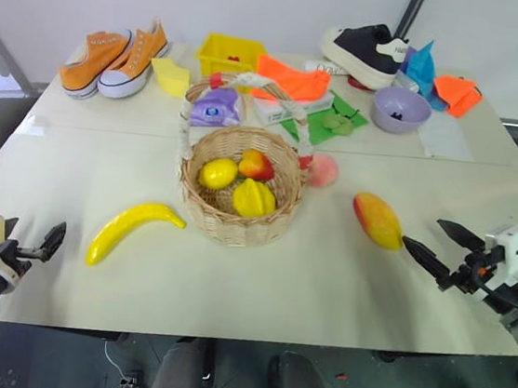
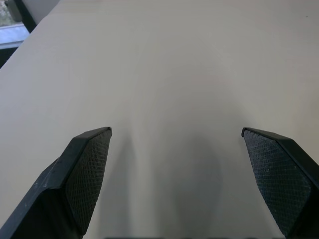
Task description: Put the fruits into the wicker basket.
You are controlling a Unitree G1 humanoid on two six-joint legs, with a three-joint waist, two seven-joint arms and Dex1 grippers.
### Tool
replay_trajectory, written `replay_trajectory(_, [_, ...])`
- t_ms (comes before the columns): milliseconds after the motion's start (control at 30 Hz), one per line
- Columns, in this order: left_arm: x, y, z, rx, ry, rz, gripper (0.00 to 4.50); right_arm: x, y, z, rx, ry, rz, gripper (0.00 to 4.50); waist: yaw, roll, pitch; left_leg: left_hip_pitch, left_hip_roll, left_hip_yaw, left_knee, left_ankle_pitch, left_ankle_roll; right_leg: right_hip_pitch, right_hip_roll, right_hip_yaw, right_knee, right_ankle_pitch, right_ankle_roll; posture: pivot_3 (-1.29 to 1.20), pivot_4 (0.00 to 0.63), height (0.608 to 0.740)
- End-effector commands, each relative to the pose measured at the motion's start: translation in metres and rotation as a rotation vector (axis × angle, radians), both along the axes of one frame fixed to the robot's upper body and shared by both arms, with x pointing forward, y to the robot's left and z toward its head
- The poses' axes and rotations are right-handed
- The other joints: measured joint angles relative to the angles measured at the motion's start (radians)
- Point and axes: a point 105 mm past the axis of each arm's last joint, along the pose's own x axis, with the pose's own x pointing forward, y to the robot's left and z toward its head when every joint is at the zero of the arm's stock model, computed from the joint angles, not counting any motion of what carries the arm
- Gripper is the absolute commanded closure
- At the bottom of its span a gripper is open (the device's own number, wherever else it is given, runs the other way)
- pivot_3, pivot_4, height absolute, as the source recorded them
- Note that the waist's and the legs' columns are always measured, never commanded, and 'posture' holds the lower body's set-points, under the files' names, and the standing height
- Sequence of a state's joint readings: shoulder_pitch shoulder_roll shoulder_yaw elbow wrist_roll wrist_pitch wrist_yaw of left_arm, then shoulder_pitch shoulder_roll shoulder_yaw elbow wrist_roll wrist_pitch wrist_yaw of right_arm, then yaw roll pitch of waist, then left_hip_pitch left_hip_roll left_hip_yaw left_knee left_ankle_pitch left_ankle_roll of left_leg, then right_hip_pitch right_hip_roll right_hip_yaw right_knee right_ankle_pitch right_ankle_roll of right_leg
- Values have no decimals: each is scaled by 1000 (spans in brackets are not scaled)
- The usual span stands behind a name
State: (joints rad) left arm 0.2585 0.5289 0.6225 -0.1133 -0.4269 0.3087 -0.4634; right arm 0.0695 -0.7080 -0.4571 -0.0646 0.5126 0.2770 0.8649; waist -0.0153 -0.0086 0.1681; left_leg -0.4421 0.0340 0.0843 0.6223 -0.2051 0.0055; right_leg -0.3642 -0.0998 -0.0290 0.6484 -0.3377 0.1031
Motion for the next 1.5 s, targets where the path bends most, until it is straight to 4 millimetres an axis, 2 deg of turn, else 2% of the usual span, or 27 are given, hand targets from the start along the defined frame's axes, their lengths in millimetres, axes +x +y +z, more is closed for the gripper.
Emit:
replay_trajectory(33, [0,1,16,15,-68,-3,0,2,-1,10,-27,-44,6,28,0,0,0,0,0,0,0,0,0,0,0,0,0,0,0,0,150,733])
replay_trajectory(233, [5,-5,24,-6,-97,-31,0,3,0,11,-33,-56,13,28,0,0,0,0,0,0,0,0,0,0,0,0,0,0,0,0,150,733])
replay_trajectory(367, [12,-18,32,12,-92,-112,0,2,7,15,-32,-67,42,28,0,0,0,0,0,0,0,0,0,1,0,0,0,0,0,0,150,733])
replay_trajectory(533, [20,-52,51,16,-94,-322,0,-4,38,29,-32,-72,188,28,-1,0,0,0,0,0,0,0,0,4,0,0,0,0,0,0,150,733])
replay_trajectory(633, [21,-69,56,52,-55,-440,0,-17,60,33,-30,-32,316,28,0,0,0,0,0,0,0,0,0,4,0,0,0,0,0,0,150,733])
replay_trajectory(700, [24,-77,58,69,-20,-513,0,-32,85,34,-49,-3,444,28,2,0,0,0,0,0,0,0,0,4,0,0,0,0,0,0,150,733])
replay_trajectory(733, [27,-81,58,94,15,-558,0,-41,100,33,-59,12,518,28,2,0,0,0,0,0,-1,0,0,4,0,0,0,0,0,0,150,733])
replay_trajectory(833, [28,-89,50,156,114,-650,0,-63,127,29,-87,35,661,28,1,0,0,0,0,0,-1,0,0,4,0,0,0,0,0,0,150,733])
replay_trajectory(900, [30,-91,45,193,162,-688,0,-73,139,29,-97,28,716,28,1,0,0,0,0,0,-1,0,0,4,0,0,-1,0,-1,0,150,733])
replay_trajectory(1200, [46,-95,15,233,307,-719,0,-64,159,28,-74,-35,720,28,-1,-1,0,0,0,1,-2,0,0,-2,-1,0,-2,0,-1,0,150,733])
replay_trajectory(1300, [47,-95,16,185,285,-712,856,-63,161,28,-82,-49,720,0,0,-1,0,-1,0,1,-4,0,0,-3,-2,0,-2,0,-1,0,150,733])
replay_trajectory(1433, [40,-90,14,169,286,-701,2727,-64,165,30,-90,-67,737,0,-3,-1,0,-1,0,2,-5,2,2,-2,-2,-1,-1,0,-1,0,150,733])
replay_trajectory(1467, [40,-87,15,164,279,-687,3316,-64,166,31,-91,-70,739,0,-3,-1,0,-1,0,2,-5,2,2,0,-2,-1,-1,0,-1,0,150,733])
replay_trajectory(1500, [41,-84,20,143,254,-663,3567,-64,166,31,-93,-73,739,0,-3,-1,-1,-1,0,2,-5,2,2,-1,-2,-1,-1,0,-1,0,150,733])
